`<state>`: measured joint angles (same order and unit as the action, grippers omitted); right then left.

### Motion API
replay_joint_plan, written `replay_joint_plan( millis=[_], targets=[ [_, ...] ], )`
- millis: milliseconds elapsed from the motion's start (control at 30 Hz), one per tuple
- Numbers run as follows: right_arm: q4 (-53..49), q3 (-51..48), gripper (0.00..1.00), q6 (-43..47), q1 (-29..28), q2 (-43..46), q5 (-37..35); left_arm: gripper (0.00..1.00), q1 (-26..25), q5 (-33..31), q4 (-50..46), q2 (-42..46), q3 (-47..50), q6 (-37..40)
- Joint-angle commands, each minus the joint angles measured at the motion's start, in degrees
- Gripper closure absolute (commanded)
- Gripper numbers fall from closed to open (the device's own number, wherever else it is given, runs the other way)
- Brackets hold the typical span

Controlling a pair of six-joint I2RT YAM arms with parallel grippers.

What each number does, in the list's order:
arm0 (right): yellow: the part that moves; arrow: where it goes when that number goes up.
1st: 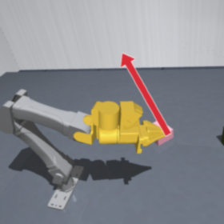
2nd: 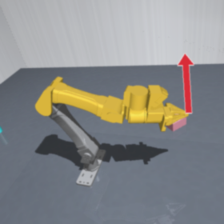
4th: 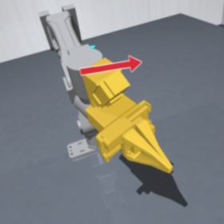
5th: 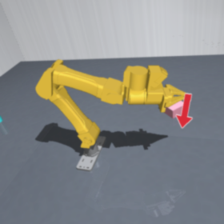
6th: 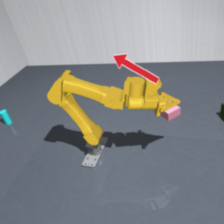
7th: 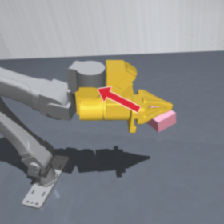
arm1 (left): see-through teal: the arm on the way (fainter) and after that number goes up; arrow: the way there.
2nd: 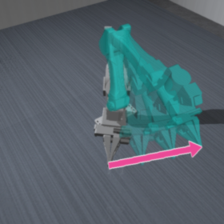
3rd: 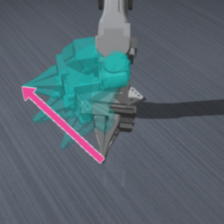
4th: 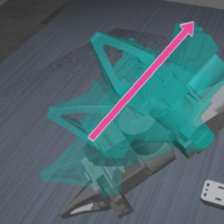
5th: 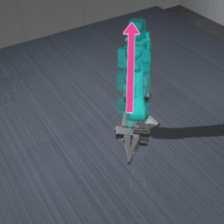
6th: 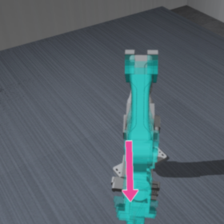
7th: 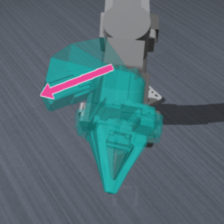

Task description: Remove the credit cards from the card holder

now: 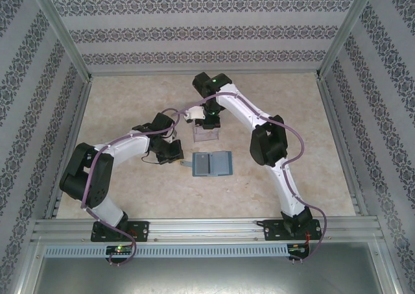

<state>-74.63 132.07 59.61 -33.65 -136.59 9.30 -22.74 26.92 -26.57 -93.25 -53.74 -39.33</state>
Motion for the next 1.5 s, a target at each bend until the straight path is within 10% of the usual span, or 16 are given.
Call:
replay_joint_plan(
  millis=[0, 667, 900, 1467],
  targets=[
    [-2.5, 1.4, 1.00, 0.4, -0.5, -1.5, 0.7, 0.94, 0.7, 0.1, -1.5, 1.4, 0.8, 0.1],
    [-2.1, 2.3, 1.00, -12.0, -2.1, -5.4, -1.6, 0.94, 0.7, 2.1, -0.2, -0.4, 0.7, 1.2],
    [-0.4, 2.4, 0.83, -13.8, -2.0, -4.4, -4.8, 0.94, 0.7, 2.5, -1.1, -0.6, -0.2, 2.2],
    [8.1, -3.9, 0.77, -18.2, -1.9, 5.8, -9.2, 0.94, 0.6, 4.8, 0.0, -0.5, -1.2, 2.1]
  ],
)
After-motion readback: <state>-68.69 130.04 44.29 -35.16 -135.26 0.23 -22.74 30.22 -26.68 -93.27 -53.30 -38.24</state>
